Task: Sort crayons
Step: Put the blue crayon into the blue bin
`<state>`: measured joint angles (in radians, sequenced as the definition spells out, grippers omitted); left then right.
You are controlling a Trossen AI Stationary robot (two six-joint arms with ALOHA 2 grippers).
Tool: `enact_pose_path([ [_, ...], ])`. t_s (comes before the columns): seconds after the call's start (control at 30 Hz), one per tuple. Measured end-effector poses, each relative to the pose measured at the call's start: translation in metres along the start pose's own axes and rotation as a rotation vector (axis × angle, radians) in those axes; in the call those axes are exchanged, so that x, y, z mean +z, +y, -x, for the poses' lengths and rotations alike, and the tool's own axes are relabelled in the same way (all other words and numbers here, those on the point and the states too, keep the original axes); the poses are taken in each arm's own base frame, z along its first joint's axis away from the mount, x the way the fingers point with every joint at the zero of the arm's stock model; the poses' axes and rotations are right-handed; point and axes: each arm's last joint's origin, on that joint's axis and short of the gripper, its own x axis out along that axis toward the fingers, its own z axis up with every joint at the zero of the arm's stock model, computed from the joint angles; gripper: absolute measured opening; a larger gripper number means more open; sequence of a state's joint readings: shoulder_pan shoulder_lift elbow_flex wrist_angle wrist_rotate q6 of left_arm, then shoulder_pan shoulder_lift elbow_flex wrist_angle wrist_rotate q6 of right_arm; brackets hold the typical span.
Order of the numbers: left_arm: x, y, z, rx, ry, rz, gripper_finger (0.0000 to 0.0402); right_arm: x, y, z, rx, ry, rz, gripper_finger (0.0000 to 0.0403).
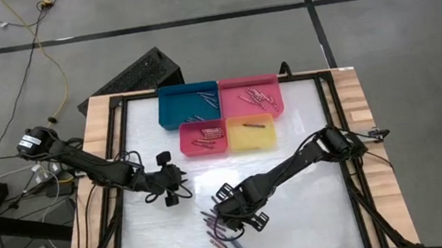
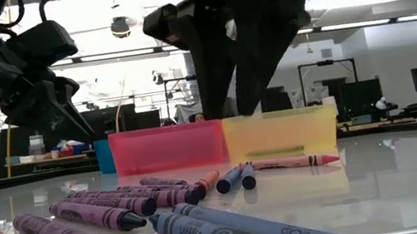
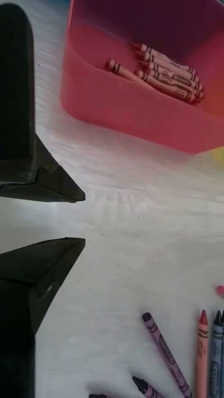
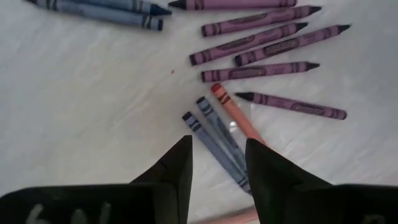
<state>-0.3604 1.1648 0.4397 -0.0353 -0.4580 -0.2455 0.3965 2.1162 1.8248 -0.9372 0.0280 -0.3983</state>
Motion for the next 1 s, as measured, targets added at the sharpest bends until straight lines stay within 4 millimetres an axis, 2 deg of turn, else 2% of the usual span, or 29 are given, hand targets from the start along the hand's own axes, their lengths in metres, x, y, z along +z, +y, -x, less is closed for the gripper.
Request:
enact_pose_path([
  [0.3,0.0,0.0,0.0,0.0,0.001,-0.002,0.0094,-0.005,0.003,-0.014,-0.004,-0.008,0.003,0.0141],
  [0.7,0.0,0.0,0.0,-0.001,0.001,0.0,0.0094,-0.008,0.001,-0.015,0.002,0.01,-0.018,0.0141],
  [1.0,0.0,0.0,0.0,-0.001,0.001,0.001,0.0094,-0.026,0.006,-0.036,0.025,0.073,-0.026,0.014],
])
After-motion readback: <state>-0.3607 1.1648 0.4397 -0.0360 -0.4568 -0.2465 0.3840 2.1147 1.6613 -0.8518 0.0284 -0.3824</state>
